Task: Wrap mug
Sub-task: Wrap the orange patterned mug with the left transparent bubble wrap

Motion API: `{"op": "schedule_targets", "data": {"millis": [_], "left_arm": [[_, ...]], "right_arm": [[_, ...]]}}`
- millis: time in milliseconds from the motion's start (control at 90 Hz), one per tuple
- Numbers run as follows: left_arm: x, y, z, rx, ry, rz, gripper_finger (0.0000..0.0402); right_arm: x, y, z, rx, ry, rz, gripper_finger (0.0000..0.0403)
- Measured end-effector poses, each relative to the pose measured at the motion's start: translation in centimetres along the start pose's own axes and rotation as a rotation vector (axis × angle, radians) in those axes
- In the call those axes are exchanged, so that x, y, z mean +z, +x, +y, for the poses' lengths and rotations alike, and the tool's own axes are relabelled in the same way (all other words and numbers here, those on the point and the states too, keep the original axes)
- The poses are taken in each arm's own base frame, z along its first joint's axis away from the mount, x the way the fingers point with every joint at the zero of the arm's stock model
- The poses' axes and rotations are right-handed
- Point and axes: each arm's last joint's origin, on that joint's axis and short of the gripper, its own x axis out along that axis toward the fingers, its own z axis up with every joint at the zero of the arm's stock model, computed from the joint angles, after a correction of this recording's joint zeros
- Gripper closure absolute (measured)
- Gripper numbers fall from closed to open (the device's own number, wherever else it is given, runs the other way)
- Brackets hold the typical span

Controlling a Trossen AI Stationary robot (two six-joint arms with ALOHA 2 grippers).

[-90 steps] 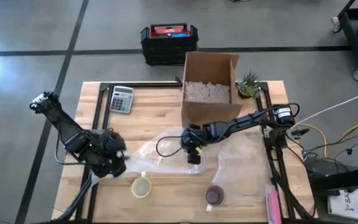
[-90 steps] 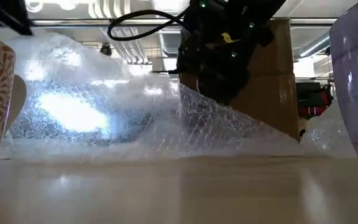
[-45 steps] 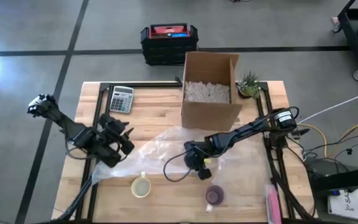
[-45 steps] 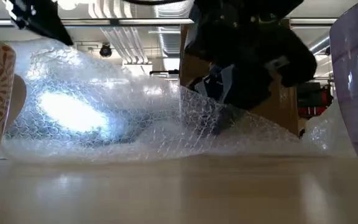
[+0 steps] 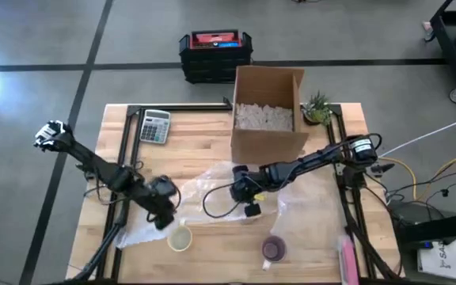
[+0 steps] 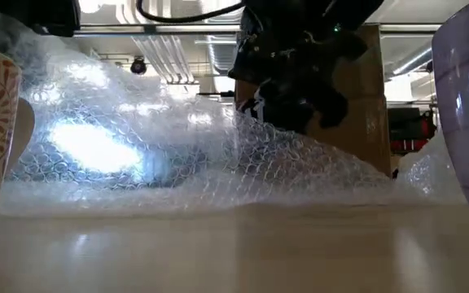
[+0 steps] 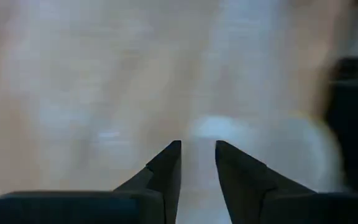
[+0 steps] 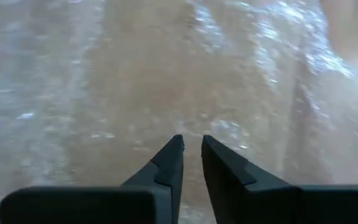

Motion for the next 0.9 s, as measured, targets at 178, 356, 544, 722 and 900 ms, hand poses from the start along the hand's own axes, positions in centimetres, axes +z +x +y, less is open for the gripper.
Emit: {"op": "schedule_targets", "data": {"millis": [178,356,544,722,900], "left_arm": [[-2.2,1.2,-0.3,-0.118,-0.099,0.041,0.0328],[-4.0,2.4,1.7,-0.024,-0.177,0.060,0.0328],[-4.5,3.0,2.9,0.031,-0.183,0.062,0.0328],[-4.1,2.6,2.2,0.004,-0.166,0.051,0.0328],[-3.1,1.7,0.6,-0.038,-0.127,-0.014,0.0328]], "right_arm": [[-0.3,0.2,-1.2,-0.019,0.026,-0.012,0.0372],[-1.3,0.4,-2.0,-0.032,0.108,0.012,0.0381],[-2.8,0.8,-1.6,-0.021,0.143,0.064,0.0392],[-3.1,0.8,-1.6,-0.024,0.150,0.074,0.0396],[-1.8,0.5,-1.9,-0.026,0.116,0.034,0.0395]]}}
